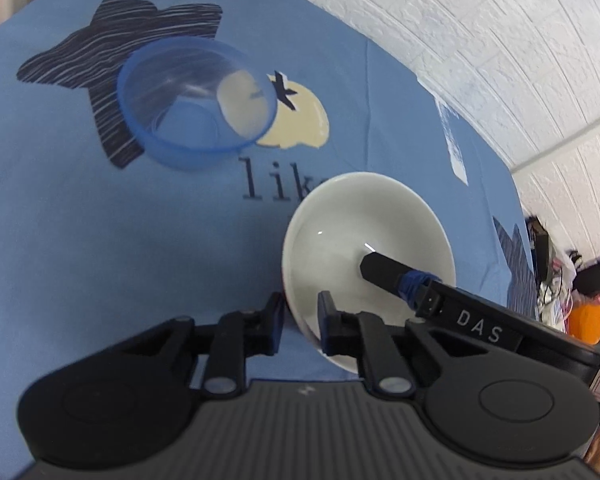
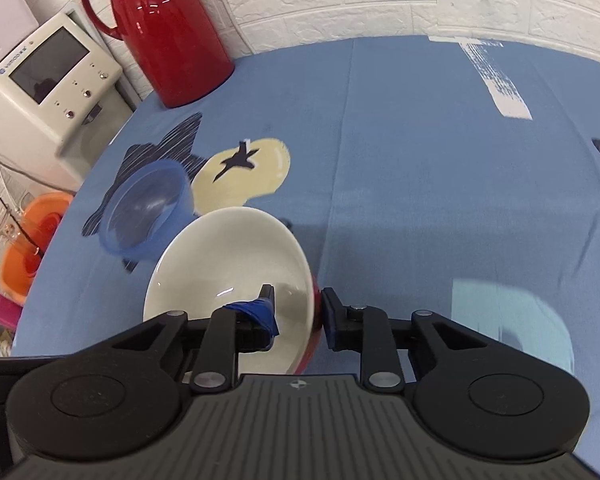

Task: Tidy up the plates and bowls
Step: 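Carry the red-and-white bowl into the steel bowl and open both tools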

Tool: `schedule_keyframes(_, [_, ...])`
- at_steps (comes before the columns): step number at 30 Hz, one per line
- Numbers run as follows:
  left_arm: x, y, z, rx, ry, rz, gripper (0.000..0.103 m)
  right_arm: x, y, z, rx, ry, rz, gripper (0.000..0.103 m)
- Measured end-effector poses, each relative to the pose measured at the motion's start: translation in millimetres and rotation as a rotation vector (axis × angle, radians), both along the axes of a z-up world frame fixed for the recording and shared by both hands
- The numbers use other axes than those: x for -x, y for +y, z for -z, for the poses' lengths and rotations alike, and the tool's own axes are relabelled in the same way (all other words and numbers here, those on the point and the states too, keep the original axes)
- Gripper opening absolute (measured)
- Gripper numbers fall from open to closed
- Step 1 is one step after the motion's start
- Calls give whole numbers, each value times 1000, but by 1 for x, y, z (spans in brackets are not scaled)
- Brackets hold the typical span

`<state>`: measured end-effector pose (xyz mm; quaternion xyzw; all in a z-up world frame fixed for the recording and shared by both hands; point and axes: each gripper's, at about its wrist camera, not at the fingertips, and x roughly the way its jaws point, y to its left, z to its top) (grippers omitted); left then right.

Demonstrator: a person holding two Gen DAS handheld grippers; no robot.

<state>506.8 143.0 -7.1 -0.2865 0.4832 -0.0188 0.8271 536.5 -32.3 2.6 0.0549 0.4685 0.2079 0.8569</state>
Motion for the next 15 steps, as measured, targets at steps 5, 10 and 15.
schedule_keyframes(5, [61, -20, -28, -27, 6, 84, 12, 63, -14, -24, -2, -6, -20, 10])
schedule_keyframes(10, [137, -49, -50, -59, -12, 196, 12, 148, -35, -47, 23, -10, -16, 14])
schedule_keyframes(15, [194, -80, -42, -71, 7, 305, 12, 218, -60, -43, 36, -5, 23, 15])
